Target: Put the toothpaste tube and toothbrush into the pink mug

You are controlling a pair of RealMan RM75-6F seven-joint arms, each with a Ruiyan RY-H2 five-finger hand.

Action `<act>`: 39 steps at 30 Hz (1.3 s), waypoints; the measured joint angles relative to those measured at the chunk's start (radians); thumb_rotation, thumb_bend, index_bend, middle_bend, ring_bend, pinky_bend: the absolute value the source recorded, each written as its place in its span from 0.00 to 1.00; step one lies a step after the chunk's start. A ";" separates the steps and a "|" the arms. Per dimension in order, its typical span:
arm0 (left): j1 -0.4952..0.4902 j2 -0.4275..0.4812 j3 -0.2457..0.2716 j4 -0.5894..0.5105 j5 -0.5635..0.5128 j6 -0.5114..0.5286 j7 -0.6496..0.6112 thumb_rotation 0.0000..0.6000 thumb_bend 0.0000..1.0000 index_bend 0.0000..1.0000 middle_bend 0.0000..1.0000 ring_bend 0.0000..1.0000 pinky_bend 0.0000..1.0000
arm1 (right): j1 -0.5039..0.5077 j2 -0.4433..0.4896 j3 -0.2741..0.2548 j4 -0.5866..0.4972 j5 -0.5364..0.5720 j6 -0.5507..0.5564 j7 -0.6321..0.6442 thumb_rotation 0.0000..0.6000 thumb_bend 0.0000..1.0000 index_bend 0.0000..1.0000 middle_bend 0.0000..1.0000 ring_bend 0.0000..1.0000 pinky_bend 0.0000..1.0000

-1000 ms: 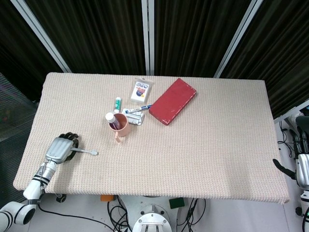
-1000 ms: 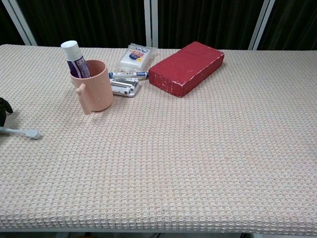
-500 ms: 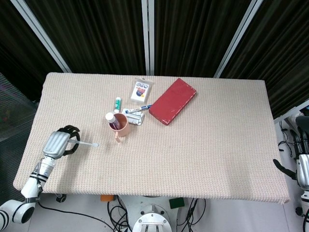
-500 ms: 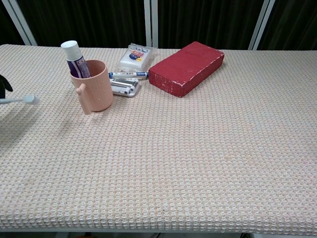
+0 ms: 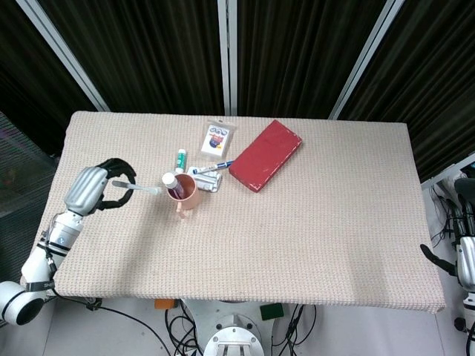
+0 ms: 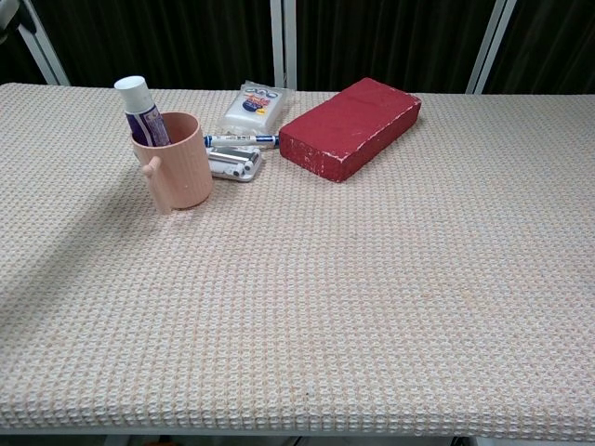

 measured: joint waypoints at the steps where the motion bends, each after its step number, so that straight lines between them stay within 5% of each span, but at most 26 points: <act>1: -0.013 0.010 -0.014 -0.018 -0.008 -0.010 -0.001 1.00 0.38 0.68 0.42 0.28 0.42 | 0.000 0.000 0.000 0.001 0.000 0.000 0.000 1.00 0.34 0.00 0.00 0.00 0.00; 15: -0.141 -0.061 -0.119 -0.115 -0.216 -0.208 -0.271 1.00 0.38 0.70 0.46 0.30 0.42 | 0.005 0.001 0.003 0.003 0.003 -0.006 0.006 1.00 0.35 0.00 0.00 0.00 0.00; 23: -0.170 -0.184 -0.134 -0.040 -0.260 -0.253 -0.391 1.00 0.37 0.71 0.46 0.30 0.40 | 0.004 0.000 0.003 0.008 0.006 -0.009 0.013 1.00 0.34 0.00 0.00 0.00 0.00; 39: -0.185 -0.337 -0.139 0.140 -0.291 -0.243 -0.403 1.00 0.37 0.71 0.46 0.30 0.31 | 0.004 -0.002 0.002 0.016 0.011 -0.014 0.016 1.00 0.35 0.00 0.00 0.00 0.00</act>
